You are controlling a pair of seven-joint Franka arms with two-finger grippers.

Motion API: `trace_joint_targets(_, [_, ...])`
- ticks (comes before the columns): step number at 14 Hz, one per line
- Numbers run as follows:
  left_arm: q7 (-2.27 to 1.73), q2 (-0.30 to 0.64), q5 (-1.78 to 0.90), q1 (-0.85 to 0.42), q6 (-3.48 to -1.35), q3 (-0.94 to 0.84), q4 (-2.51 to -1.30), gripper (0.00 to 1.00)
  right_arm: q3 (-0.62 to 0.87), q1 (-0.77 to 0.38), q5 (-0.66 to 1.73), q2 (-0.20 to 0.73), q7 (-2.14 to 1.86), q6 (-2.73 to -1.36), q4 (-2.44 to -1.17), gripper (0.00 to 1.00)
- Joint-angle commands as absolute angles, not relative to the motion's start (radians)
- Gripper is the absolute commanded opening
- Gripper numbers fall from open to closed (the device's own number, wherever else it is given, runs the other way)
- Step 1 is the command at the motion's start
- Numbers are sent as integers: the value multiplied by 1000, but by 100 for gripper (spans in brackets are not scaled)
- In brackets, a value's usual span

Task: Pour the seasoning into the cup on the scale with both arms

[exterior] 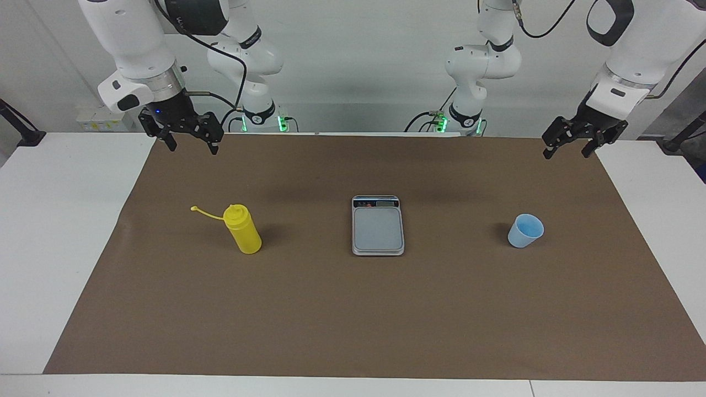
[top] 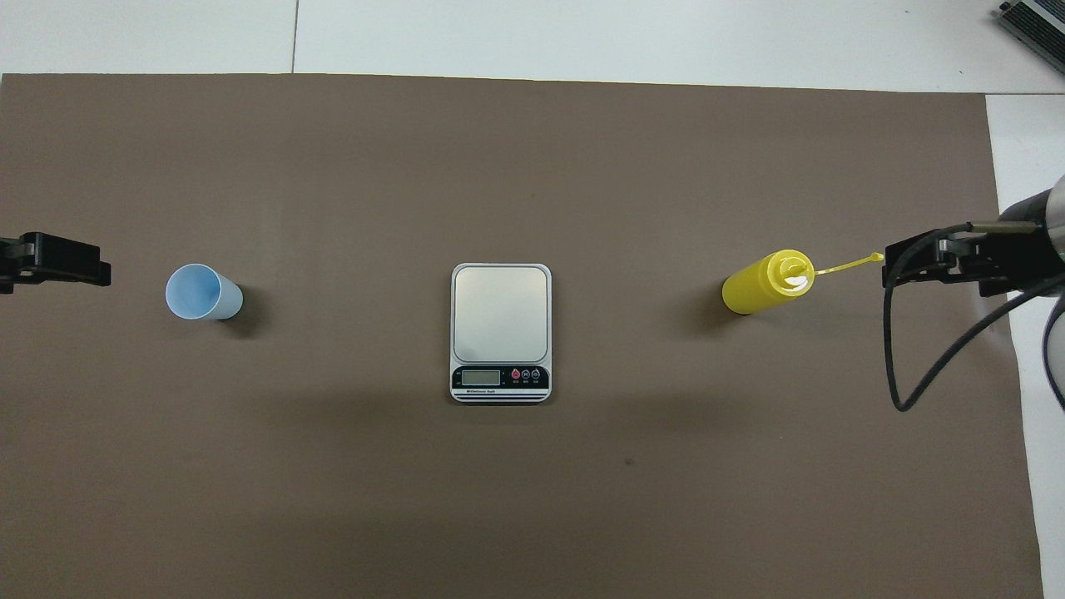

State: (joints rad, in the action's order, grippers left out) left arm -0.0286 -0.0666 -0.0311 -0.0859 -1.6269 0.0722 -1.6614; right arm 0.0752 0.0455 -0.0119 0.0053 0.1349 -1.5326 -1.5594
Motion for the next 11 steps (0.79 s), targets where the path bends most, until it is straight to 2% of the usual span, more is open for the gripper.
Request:
trace_joint_targets(1, [-6, -72, -38, -78, -1614, 77, -1657, 100, 84, 55, -15, -20, 147, -1537, -1588, 100])
trace_joint_targets(4, [-8, -104, -37, -60, -1664, 77, -1738, 100, 84, 57, -14, -20, 147, -1537, -1588, 100])
trace_joint_targets(7, [-6, -156, -38, -28, -1887, 77, -1978, 100, 84, 57, -14, -20, 147, -1537, -1588, 100])
trace_joint_targets(9, [-6, -115, -38, -26, -2020, 77, -2051, 100, 84, 57, -14, -20, 147, -1537, -1588, 100])
trace_joint_targets(11, [-5, -33, -38, -28, -2110, 77, -2059, 100, 84, 55, -14, -20, 147, -1537, -1588, 100])
